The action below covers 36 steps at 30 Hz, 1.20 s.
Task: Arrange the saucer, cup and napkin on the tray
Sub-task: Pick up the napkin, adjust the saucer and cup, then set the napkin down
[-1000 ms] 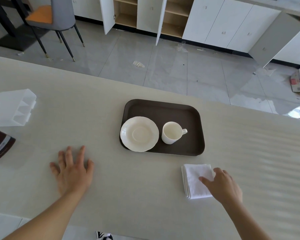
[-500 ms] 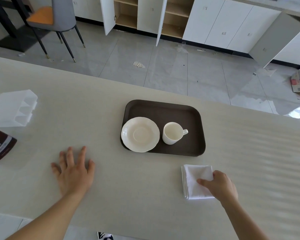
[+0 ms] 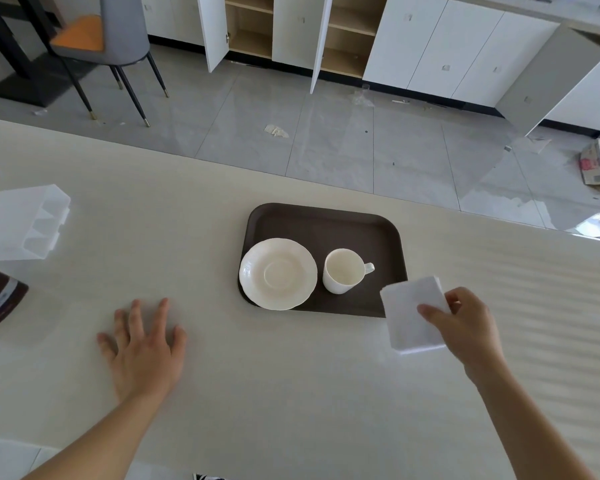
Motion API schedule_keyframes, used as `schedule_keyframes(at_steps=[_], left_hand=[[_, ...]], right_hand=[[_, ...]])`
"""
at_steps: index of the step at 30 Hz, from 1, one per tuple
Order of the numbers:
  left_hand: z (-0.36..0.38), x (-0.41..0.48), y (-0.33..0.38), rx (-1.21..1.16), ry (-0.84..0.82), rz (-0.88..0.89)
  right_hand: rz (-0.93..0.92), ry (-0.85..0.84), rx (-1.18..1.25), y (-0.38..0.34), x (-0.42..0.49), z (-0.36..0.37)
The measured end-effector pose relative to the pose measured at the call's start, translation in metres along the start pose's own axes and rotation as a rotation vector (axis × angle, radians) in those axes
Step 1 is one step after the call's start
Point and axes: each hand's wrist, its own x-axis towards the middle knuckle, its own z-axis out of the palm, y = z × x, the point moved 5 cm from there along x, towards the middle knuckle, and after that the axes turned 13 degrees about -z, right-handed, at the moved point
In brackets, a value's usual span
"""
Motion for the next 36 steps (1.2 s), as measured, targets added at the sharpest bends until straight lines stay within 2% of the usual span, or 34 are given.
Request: schedule_keyframes(at_steps=[4, 7, 11, 16, 28, 36], left_hand=[[-0.002, -0.001, 0.002, -0.007, 0.009, 0.006], [-0.002, -0.001, 0.001, -0.004, 0.008, 0.006], [-0.002, -0.001, 0.001, 0.001, 0.004, -0.002], [-0.002, -0.001, 0.000, -0.003, 0.003, -0.008], [-0.007, -0.003, 0.004, -0.025, 0.016, -0.004], [-0.003, -0.002, 0.002, -0.014, 0.012, 0.000]], right_hand=[[0.019, 0.107, 0.059, -0.007, 0.033, 0.000], [0.102, 0.160, 0.217, -0.003, 0.050, 0.013], [0.222, 0.175, 0.415, 0.006, 0.056, 0.042], [0.365, 0.212, 0.483, 0.017, 0.048, 0.072], [0.243, 0.069, 0.166, 0.034, 0.040, 0.049], [0.196, 0.111, 0.201, 0.022, 0.032, 0.031]])
